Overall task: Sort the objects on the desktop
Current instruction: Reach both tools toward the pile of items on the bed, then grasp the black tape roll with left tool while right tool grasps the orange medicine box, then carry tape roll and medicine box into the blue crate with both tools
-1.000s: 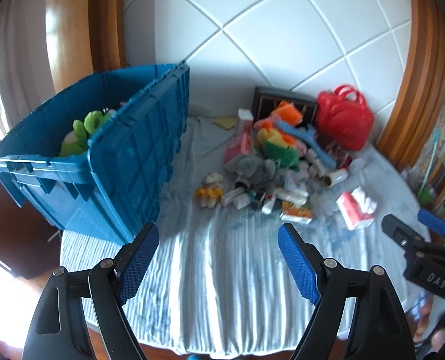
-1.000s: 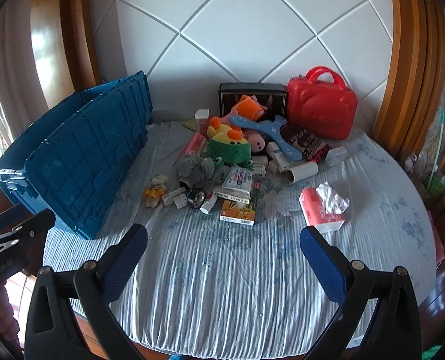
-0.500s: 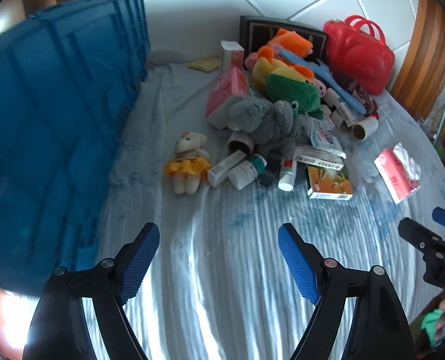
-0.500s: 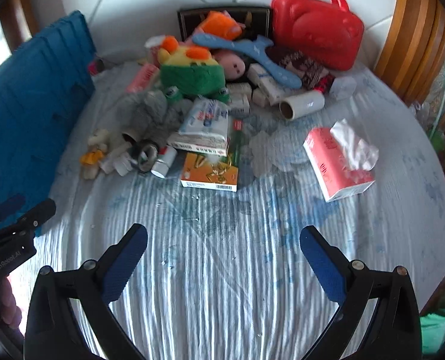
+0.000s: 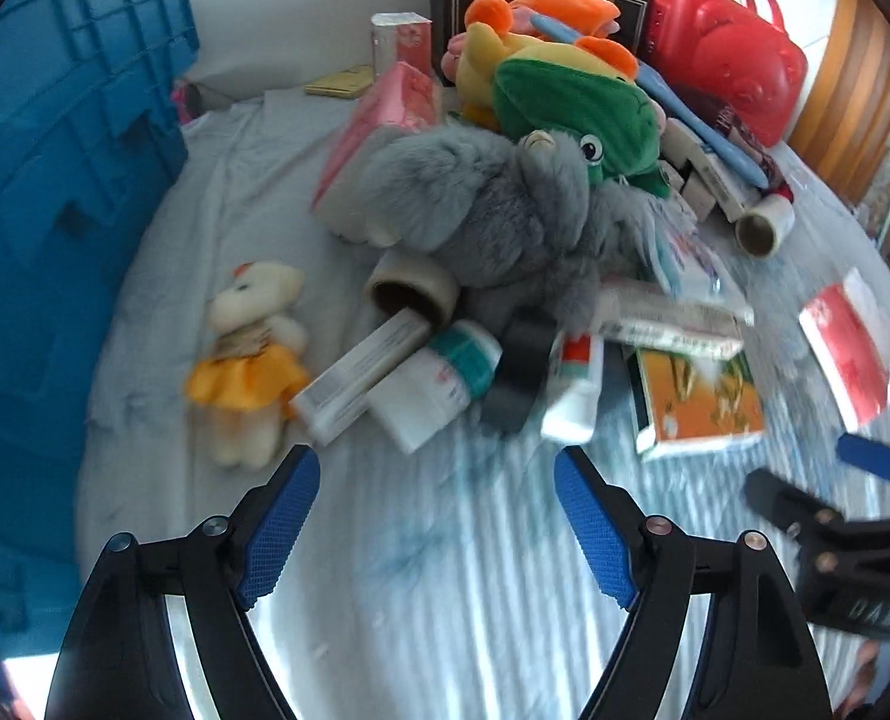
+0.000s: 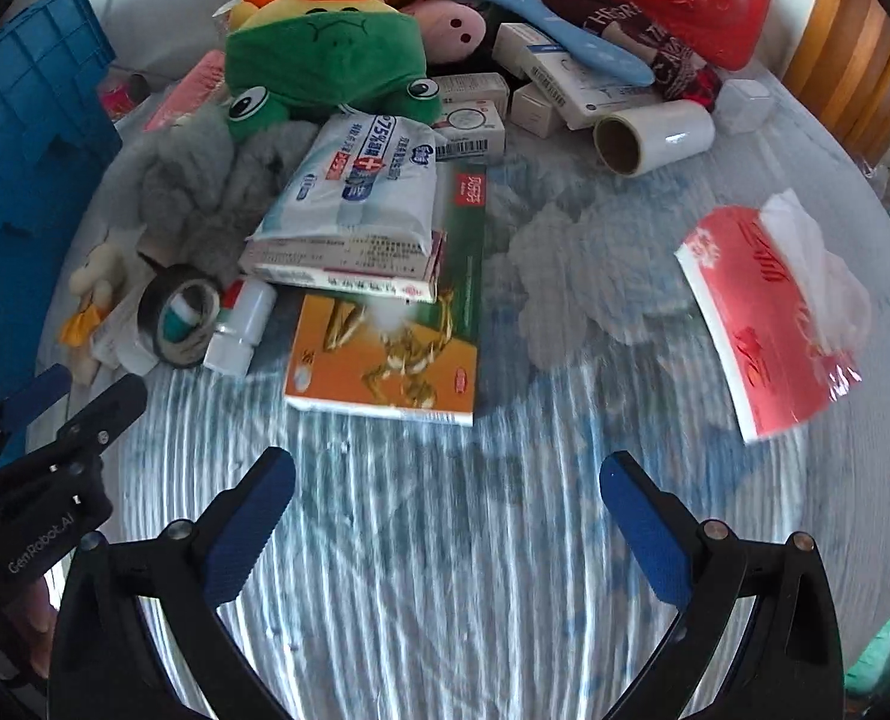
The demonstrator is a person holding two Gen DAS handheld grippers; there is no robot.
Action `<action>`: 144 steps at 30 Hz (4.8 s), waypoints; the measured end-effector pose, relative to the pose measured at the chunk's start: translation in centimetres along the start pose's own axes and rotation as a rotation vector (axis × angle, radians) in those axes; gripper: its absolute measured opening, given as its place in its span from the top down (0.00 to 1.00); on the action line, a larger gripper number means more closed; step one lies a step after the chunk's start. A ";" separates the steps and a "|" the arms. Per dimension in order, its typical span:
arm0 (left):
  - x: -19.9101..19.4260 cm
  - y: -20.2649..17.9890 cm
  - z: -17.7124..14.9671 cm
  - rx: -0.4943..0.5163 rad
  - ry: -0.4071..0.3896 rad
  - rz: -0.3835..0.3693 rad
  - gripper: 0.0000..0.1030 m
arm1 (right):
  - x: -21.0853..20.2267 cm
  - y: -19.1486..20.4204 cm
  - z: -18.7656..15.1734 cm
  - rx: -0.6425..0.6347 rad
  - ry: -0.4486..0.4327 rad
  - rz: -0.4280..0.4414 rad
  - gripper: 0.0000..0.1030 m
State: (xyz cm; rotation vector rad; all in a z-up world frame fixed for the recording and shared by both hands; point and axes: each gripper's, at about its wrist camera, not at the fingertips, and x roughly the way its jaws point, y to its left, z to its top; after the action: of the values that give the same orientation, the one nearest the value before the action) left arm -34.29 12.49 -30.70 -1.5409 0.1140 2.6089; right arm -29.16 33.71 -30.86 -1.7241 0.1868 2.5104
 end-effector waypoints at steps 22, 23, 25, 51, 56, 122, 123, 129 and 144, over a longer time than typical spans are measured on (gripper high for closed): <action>3.7 -0.9 1.8 0.077 -0.042 0.124 0.50 | 5.2 1.8 4.1 -0.029 0.047 0.085 0.00; 3.5 -0.9 1.5 0.083 -0.042 0.122 0.59 | 5.2 2.2 3.8 -0.054 0.058 0.070 0.00; 3.1 -0.9 1.0 0.086 -0.040 0.120 0.64 | 5.4 3.2 3.2 -0.118 0.059 0.014 0.00; 0.6 -2.7 -3.5 0.024 0.022 0.051 0.65 | 2.1 2.3 1.2 -0.139 0.034 -0.090 0.16; -1.5 -3.1 -3.6 0.019 -0.015 0.032 0.65 | -1.3 2.9 1.6 -0.133 -0.010 -0.054 0.16; -32.9 38.3 -4.6 -0.398 -0.502 0.472 0.64 | -27.4 44.4 -0.8 -0.560 -0.595 0.465 0.16; -32.9 38.4 -4.5 -0.396 -0.502 0.468 0.64 | -27.3 44.7 -0.8 -0.558 -0.594 0.458 0.16; -32.3 39.5 -4.7 -0.404 -0.486 0.443 0.37 | -27.5 45.3 -0.5 -0.543 -0.605 0.433 0.15; -33.4 38.5 -6.4 -0.406 -0.498 0.444 0.25 | -29.2 42.8 -1.7 -0.491 -0.651 0.340 0.00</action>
State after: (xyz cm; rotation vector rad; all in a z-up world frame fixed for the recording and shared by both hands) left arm -17.84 -28.32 -4.21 -0.9740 -0.1427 3.4612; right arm -23.30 -9.04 -2.03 -0.9179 -0.2234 3.4360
